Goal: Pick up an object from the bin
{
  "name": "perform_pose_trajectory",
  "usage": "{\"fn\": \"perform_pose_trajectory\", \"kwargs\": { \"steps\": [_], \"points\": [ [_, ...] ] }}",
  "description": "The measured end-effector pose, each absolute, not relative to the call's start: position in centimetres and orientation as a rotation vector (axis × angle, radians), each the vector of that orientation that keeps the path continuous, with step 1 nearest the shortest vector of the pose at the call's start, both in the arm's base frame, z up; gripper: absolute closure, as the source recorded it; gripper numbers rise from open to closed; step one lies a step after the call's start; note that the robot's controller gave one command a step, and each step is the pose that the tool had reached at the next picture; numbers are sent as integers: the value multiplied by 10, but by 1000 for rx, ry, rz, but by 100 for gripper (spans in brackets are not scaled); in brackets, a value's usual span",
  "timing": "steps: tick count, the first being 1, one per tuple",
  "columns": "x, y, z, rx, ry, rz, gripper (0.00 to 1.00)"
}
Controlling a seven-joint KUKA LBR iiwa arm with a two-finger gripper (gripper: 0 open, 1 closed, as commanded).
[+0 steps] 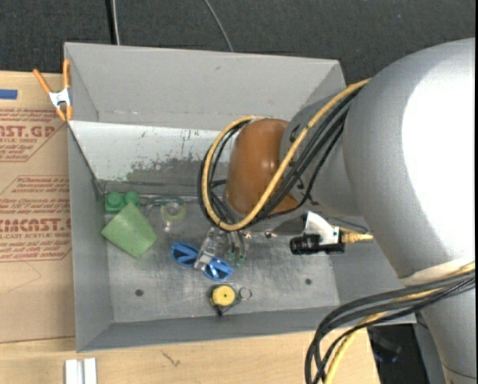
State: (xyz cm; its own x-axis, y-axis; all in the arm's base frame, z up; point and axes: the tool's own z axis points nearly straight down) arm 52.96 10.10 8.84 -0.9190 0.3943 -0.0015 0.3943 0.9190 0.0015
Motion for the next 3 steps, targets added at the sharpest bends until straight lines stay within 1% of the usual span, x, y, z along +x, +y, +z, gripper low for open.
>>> {"fn": "perform_pose_trajectory", "kwargs": {
  "steps": [1,3],
  "points": [
    [530,102,136,631,3074,4,100],
    [531,103,165,629,3076,2,100]
  ]
}}
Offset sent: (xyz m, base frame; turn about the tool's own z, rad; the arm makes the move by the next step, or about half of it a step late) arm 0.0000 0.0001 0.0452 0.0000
